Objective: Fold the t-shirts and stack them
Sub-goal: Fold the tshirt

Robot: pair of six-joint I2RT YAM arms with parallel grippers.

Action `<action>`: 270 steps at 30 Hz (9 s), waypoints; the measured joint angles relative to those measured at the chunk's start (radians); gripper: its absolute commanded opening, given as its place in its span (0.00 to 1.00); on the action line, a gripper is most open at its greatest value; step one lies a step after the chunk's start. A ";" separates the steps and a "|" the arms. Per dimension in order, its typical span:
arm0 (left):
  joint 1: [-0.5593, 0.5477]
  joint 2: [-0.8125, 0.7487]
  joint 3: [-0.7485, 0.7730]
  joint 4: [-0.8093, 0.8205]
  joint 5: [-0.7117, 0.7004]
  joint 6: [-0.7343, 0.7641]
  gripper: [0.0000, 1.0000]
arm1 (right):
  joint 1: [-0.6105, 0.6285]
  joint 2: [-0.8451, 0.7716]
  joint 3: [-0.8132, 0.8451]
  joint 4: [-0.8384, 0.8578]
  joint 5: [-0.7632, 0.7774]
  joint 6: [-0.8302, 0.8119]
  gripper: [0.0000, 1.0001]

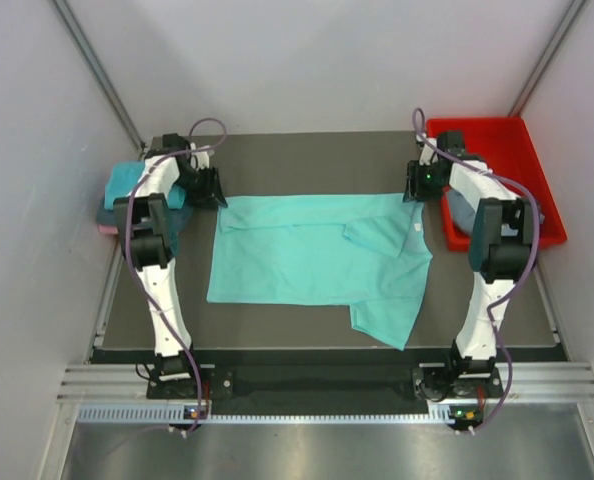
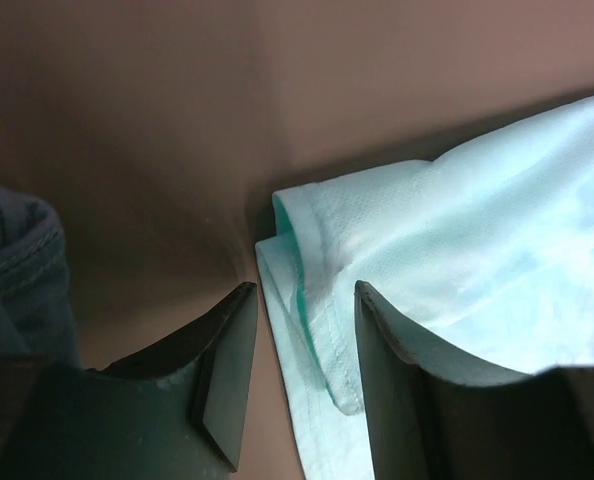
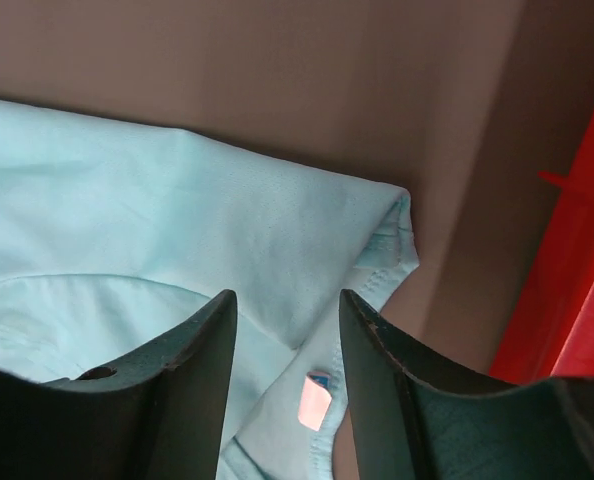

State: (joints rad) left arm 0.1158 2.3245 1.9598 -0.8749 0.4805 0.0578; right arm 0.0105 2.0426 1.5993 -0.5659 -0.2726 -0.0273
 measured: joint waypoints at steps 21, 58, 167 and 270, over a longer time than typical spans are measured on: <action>-0.022 0.042 0.029 0.004 -0.008 -0.010 0.00 | 0.000 0.127 0.074 -0.031 0.040 -0.016 0.00; -0.060 0.193 0.302 0.057 -0.147 -0.034 0.00 | 0.021 0.358 0.447 -0.025 0.051 -0.013 0.00; -0.038 -0.559 -0.674 0.123 -0.179 0.071 0.57 | 0.776 -0.964 -0.974 -0.224 0.085 -0.682 0.43; 0.042 -0.547 -0.684 -0.162 -0.113 -0.029 0.00 | 0.652 -0.864 -0.789 -0.106 0.134 -0.787 0.00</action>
State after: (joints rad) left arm 0.1581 1.7771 1.2762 -1.0370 0.3676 0.0288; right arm 0.6621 1.1782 0.8101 -0.6720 -0.1390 -0.8139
